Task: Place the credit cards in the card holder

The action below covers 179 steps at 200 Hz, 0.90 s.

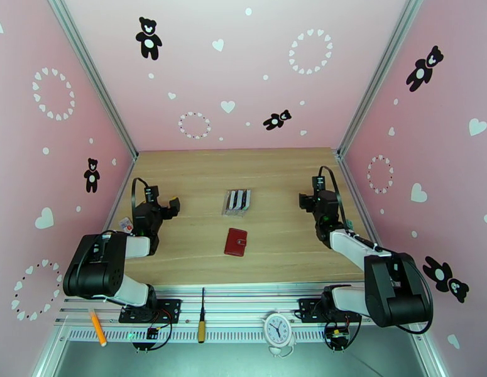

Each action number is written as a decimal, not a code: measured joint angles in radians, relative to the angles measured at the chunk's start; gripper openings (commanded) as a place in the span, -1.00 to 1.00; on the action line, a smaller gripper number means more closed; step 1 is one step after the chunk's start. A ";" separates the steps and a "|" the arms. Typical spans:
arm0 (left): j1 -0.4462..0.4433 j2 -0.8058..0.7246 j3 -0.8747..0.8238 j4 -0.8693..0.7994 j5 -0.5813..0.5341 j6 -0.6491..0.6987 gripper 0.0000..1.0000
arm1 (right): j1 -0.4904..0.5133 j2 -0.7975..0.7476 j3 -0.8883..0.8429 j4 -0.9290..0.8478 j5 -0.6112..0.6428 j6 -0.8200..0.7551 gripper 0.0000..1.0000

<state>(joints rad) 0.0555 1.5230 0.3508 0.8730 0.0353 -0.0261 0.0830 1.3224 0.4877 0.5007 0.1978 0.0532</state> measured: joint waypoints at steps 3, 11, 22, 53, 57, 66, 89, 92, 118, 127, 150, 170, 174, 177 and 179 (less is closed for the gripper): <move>0.000 0.000 0.000 0.002 0.000 0.000 0.96 | 0.000 0.000 -0.005 0.005 -0.002 -0.001 0.69; 0.000 0.000 0.000 0.004 0.000 0.000 0.96 | 0.000 0.000 -0.014 0.010 -0.007 0.000 0.69; 0.000 0.000 0.000 0.005 0.000 0.000 0.96 | 0.000 -0.001 -0.022 0.018 -0.014 -0.001 0.68; 0.000 0.000 0.000 0.007 0.000 0.000 0.96 | 0.000 0.001 -0.044 0.069 -0.046 -0.008 0.66; 0.000 0.000 0.000 0.007 0.000 0.000 0.96 | 0.000 0.002 -0.050 0.079 -0.050 -0.009 0.66; 0.000 0.000 0.000 0.007 0.000 0.000 0.96 | 0.000 0.007 -0.061 0.098 -0.060 -0.010 0.67; 0.000 0.000 0.000 0.007 0.000 0.000 0.96 | 0.000 0.045 -0.083 0.150 -0.077 -0.013 0.68; 0.000 0.000 0.000 0.007 0.000 0.000 0.96 | 0.000 0.054 -0.085 0.158 -0.079 -0.013 0.68; 0.000 0.000 0.000 0.007 0.002 0.000 0.96 | 0.000 0.101 -0.093 0.188 -0.086 -0.012 0.69; 0.000 0.000 0.000 0.007 0.003 0.000 0.96 | 0.000 0.105 -0.094 0.195 -0.087 -0.013 0.70; 0.000 0.000 0.000 0.007 0.003 0.000 0.96 | 0.000 0.122 -0.094 0.224 -0.090 -0.013 0.70; 0.000 0.000 0.000 0.007 0.003 0.000 0.96 | 0.000 0.134 -0.094 0.233 -0.094 -0.013 0.71; 0.000 0.000 0.000 0.007 0.003 0.000 0.96 | 0.000 0.135 -0.094 0.235 -0.095 -0.013 0.71; 0.000 0.000 0.000 0.007 0.003 0.000 0.96 | 0.000 0.136 -0.094 0.236 -0.096 -0.013 0.71; 0.000 0.000 0.000 0.007 0.003 0.000 0.96 | 0.000 0.136 -0.094 0.237 -0.095 -0.012 0.71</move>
<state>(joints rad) 0.0555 1.5230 0.3508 0.8799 0.0383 -0.0257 0.0830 1.4586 0.3935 0.7376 0.1024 0.0410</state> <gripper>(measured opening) 0.980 0.852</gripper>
